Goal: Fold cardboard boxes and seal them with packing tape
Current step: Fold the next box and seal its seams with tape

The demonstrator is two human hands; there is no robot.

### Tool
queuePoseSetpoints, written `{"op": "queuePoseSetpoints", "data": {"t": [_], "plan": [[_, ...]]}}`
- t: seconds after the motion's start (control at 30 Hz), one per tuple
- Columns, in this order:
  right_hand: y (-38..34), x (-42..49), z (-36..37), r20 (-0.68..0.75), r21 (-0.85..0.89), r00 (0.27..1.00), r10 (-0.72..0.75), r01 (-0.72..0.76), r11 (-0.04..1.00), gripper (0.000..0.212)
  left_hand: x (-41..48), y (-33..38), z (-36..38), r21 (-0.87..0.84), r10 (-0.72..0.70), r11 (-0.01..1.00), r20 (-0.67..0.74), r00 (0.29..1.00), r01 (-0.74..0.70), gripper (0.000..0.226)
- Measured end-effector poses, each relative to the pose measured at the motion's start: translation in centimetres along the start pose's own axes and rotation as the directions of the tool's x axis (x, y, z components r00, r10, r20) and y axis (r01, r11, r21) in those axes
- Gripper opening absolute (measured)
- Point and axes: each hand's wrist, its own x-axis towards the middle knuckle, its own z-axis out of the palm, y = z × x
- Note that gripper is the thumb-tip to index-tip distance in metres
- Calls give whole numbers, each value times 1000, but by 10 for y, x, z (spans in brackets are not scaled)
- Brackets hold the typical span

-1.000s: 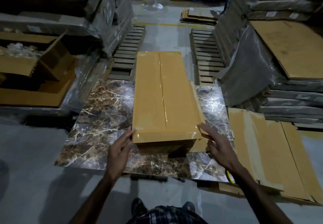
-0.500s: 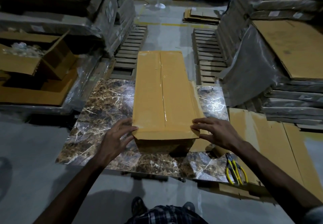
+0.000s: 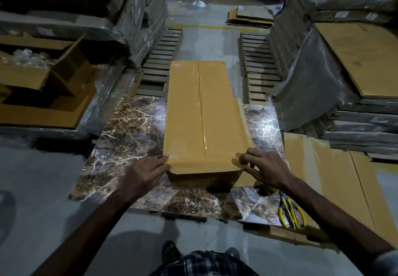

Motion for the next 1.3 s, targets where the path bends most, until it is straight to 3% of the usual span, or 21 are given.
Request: {"op": "queuePoseSetpoints", "data": {"t": [0.2,0.3,0.37,0.43,0.63,0.8,0.9,1.03,1.17,1.3], "plan": [[5,-11,14,-157,-81,974,-166,155,985,12,-8,-5,5,0,47,999,-11,999,-47,21],[15,-17,18,-193,-202,936,-293,254,946,24,-8,-6,5,34,102,994,-31,994,-100,22],[17,-17,16,-210,-264,906,-367,309,914,22,-5,-3,1,63,128,990,-40,991,-126,20],[15,-16,14,-215,-327,879,-424,345,880,10,-3,-2,0,89,149,985,-47,988,-145,31],[19,-21,22,-168,-452,846,-506,390,802,20,0,-5,-3,150,205,969,-53,977,-195,35],[24,-23,18,-129,-489,837,-532,413,768,17,3,-9,-6,223,277,939,-46,960,-261,22],[27,-32,17,-109,-488,862,-495,388,782,7,1,-11,-5,242,279,933,-23,960,-265,17],[19,-33,6,-139,-418,902,-408,320,850,12,-6,-10,-5,203,228,953,18,973,-227,15],[-11,-20,-11,-282,-147,951,-130,91,985,18,-8,7,-13,63,65,996,-26,998,-63,14],[-26,12,-9,-165,119,982,88,-69,990,18,40,44,-11,-100,-105,990,-59,993,99,14]]}}
